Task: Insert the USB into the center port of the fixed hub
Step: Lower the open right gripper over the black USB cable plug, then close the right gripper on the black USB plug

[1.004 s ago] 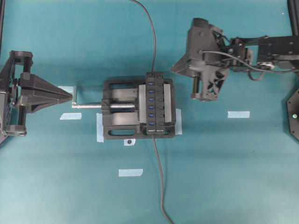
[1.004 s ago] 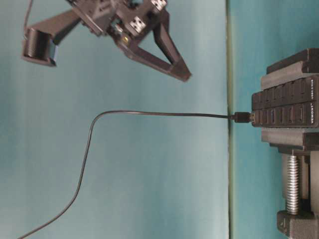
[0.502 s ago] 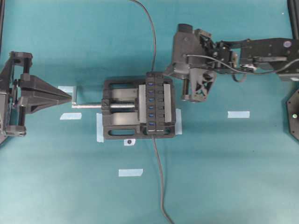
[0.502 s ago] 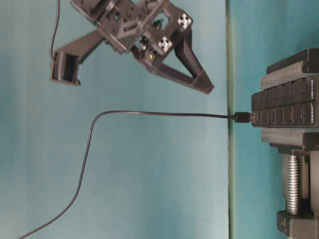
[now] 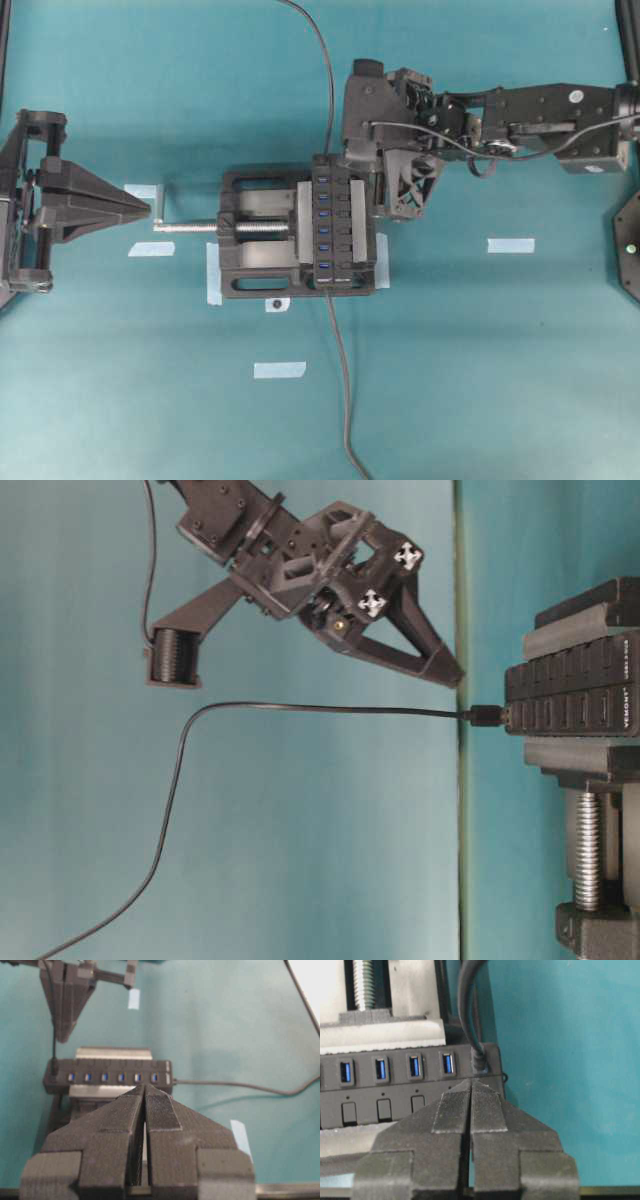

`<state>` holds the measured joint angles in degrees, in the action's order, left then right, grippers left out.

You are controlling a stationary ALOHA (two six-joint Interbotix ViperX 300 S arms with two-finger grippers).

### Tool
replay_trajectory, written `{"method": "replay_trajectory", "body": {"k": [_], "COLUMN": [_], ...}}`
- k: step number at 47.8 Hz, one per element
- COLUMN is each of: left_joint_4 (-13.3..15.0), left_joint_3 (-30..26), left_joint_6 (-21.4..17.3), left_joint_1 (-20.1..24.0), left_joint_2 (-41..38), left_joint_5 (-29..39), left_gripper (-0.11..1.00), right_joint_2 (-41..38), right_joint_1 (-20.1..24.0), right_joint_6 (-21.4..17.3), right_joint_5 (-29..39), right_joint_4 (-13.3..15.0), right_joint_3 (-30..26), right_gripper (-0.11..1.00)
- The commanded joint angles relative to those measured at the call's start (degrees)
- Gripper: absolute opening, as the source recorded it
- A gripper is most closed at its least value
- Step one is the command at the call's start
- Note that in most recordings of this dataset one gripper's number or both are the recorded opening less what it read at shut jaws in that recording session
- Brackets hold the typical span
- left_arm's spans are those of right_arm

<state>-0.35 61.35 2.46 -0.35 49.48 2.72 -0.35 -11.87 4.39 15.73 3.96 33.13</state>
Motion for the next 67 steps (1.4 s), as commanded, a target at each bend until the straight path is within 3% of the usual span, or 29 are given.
{"method": "replay_trajectory", "body": {"k": [1, 15, 28, 35, 43, 46, 67], "left_joint_4": [-0.09, -0.09, -0.09, -0.09, -0.18, -0.09, -0.18], "left_joint_3": [-1.14, -1.14, -1.23, -1.23, -1.23, -1.23, -1.05], "left_joint_6": [0.09, 0.09, 0.18, 0.26, 0.26, 0.26, 0.35], "left_joint_1": [-0.09, -0.09, -0.09, -0.09, -0.09, -0.09, -0.09], "left_joint_2": [-0.18, -0.18, -0.18, -0.09, 0.26, 0.44, 0.88], "left_joint_5": [-0.26, -0.26, -0.26, -0.26, -0.26, -0.26, 1.32], "left_gripper": [0.00, 0.00, 0.00, 0.00, 0.00, 0.00, 0.00], "right_joint_2": [0.62, 0.62, 0.35, -0.53, -1.49, -1.67, -3.52], "right_joint_1": [-0.09, -0.09, -0.09, -0.09, 0.09, 0.09, -0.18], "right_joint_6": [0.53, 2.81, 6.06, 5.89, 5.62, 5.62, 5.54], "right_joint_5": [0.09, -0.88, -0.97, -1.05, -1.49, -2.02, -5.10], "right_joint_4": [0.00, 0.00, 0.00, 0.00, -0.18, -0.18, -0.18], "right_joint_3": [-1.14, -1.58, -2.29, -2.55, -3.25, -3.52, -3.96], "right_gripper": [-0.02, -0.01, 0.08, 0.26, 0.67, 0.76, 0.76]}}
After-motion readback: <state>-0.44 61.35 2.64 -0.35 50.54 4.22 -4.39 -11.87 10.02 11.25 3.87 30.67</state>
